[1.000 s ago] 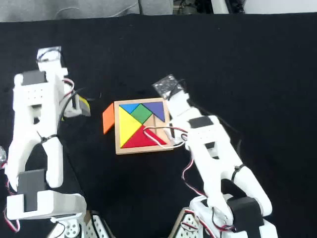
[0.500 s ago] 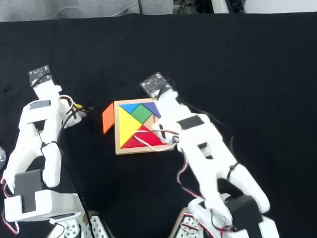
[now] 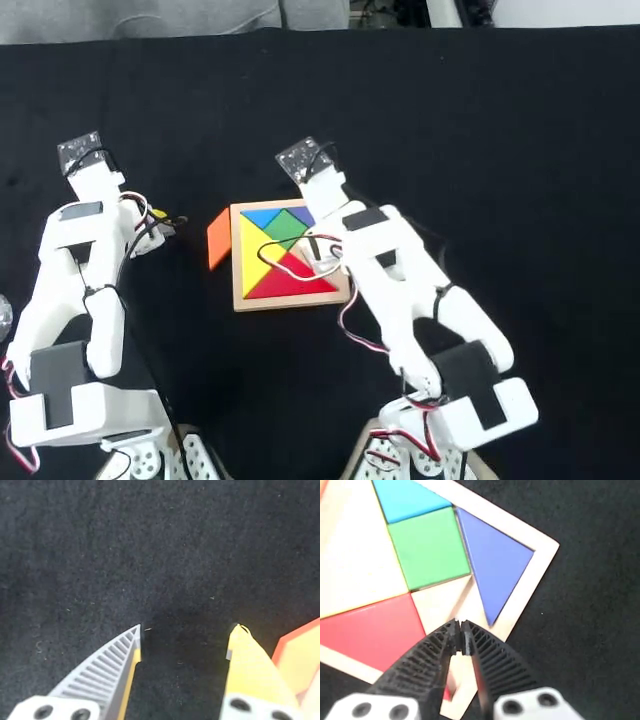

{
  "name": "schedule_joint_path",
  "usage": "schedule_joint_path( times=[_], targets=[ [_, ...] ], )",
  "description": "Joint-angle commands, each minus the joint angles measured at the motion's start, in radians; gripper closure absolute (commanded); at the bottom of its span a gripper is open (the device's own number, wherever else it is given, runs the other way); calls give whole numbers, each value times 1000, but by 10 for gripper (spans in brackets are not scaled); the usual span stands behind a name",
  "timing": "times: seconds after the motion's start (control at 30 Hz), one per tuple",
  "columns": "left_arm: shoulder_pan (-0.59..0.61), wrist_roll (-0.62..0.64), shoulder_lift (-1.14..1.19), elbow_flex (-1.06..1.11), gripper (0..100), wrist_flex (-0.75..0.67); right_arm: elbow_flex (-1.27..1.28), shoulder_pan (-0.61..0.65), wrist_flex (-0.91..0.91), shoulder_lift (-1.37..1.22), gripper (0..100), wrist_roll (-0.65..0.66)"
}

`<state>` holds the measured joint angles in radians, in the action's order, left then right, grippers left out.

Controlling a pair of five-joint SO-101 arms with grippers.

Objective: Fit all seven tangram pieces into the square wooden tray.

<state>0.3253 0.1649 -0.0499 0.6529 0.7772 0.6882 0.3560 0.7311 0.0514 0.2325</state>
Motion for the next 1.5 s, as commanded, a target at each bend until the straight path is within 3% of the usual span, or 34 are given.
schedule_joint_path(
  times=[0.0,0.57,1.47],
  targets=[
    [-8,2,-40,-4,723,-12,-48,14,6,4,988,-12],
    [-10,3,-43,22,723,-12,7,35,-72,4,988,-9],
    [-10,6,-48,31,723,-15,-90,26,15,-99,988,-9]
  ],
)
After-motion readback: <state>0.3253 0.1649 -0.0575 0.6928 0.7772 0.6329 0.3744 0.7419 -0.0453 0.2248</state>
